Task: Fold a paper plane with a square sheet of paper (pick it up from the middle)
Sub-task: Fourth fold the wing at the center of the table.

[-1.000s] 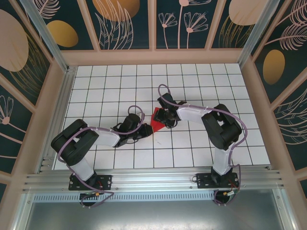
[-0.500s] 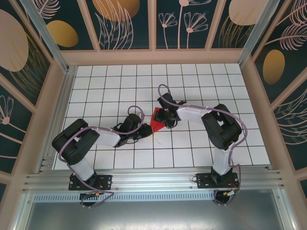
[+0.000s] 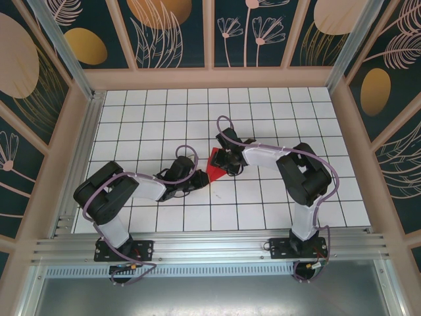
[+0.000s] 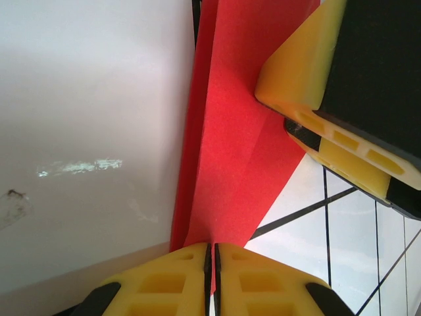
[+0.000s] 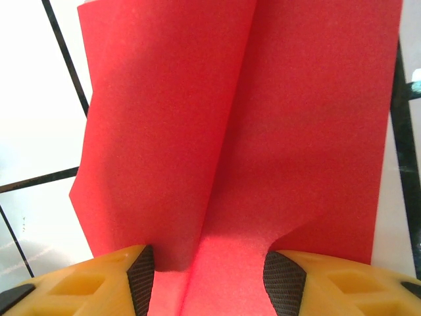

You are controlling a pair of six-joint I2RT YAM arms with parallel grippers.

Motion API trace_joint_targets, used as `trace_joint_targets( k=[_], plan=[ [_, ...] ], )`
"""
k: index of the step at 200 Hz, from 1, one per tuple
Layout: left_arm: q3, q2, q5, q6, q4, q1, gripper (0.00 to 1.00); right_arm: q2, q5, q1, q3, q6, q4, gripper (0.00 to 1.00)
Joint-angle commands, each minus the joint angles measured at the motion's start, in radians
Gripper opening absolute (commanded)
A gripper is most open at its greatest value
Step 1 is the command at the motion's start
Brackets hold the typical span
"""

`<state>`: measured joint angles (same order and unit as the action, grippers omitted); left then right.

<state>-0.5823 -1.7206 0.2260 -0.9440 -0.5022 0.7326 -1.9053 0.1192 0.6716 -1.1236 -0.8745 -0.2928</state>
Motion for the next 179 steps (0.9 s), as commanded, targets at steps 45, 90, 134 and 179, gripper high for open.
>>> trace_joint_targets(
  k=[45,90,134,179],
  plan=[
    [-0.02,-0.02,-0.016,0.035,0.091,0.003,0.14,-0.168,-0.125,-0.015,0.094,-0.008,-0.141,0.56],
    [-0.066,0.0,-0.013,0.107,0.229,0.015,0.12,-0.174,-0.125,-0.015,0.091,-0.008,-0.141,0.56],
    [-0.06,0.04,-0.022,0.125,0.29,0.025,0.09,-0.18,-0.125,-0.015,0.089,-0.008,-0.142,0.56],
    [-0.053,0.065,-0.02,0.128,0.309,0.025,0.06,-0.19,-0.13,-0.015,0.082,-0.007,-0.146,0.56]
  ],
)
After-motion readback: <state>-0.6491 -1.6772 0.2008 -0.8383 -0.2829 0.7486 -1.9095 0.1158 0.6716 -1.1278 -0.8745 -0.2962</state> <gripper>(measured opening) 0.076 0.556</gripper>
